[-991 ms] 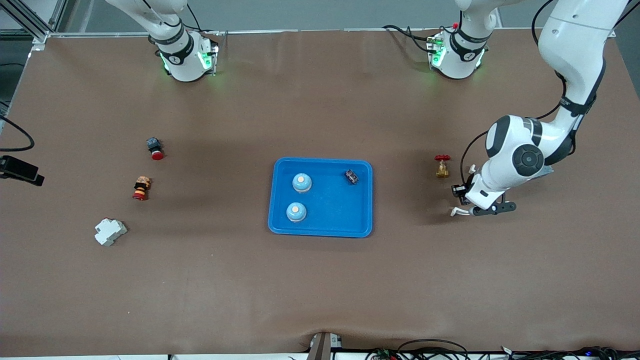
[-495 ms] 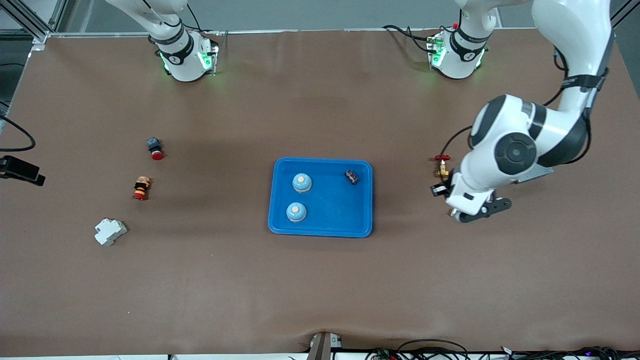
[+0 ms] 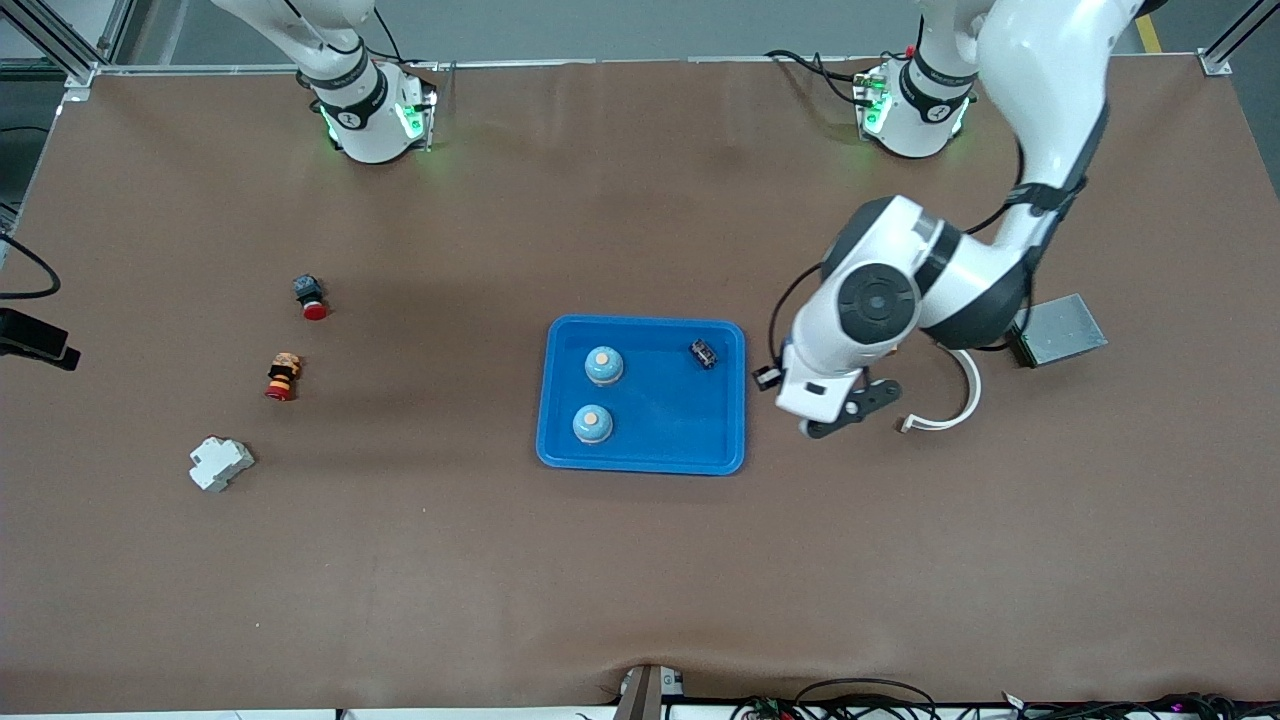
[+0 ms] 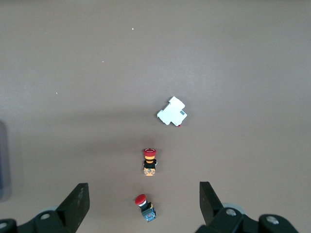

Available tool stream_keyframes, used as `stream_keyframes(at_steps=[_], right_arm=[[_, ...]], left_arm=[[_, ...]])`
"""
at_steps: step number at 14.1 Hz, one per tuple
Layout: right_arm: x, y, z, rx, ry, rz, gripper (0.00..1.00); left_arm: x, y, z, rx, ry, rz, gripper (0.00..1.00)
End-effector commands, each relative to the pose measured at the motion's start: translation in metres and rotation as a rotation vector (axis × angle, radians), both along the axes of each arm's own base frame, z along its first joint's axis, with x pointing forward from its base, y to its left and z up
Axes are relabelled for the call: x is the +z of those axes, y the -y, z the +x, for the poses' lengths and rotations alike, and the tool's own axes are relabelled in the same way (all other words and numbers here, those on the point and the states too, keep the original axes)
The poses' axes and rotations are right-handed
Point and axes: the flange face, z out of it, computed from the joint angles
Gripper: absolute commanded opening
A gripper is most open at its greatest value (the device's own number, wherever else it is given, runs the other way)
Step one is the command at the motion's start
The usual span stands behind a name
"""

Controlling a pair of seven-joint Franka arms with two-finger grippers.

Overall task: Place electrolytic capacitor and blue bell in tray
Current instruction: 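Carry the capacitor into the tray and release it with the left gripper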

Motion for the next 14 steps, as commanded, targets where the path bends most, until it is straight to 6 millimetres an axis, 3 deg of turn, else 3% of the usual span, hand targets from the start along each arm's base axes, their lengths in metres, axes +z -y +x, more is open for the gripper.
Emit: stream_keyframes(at_steps=[1,3,6,8,14], right_arm=[[0.007,0.005,-0.004,0.012,0.005,0.003,1.00],[0.007,0.003,-0.004,0.015,0.005,0.002,1.00],[0.007,0.004,-0.004,0.013,0.005,0.002,1.00],[0.007,0.002,-0.004,0.016,0.005,0.002,1.00],[0.007,-0.001,-0.003,0.021,0.005,0.002,1.00]], left_arm=[[-0.023,0.042,0.000,0.036,0.022,-0.025,0.02],[-0.039,0.063,-0.007,0.045,0.052,-0.030,0.02],[-0.061,0.079,-0.010,0.057,0.095,-0.036,0.02],[-0.081,0.075,-0.006,0.056,0.104,-0.022,0.02],[-0.106,0.083,-0.009,0.040,0.121,-0.017,0.03]])
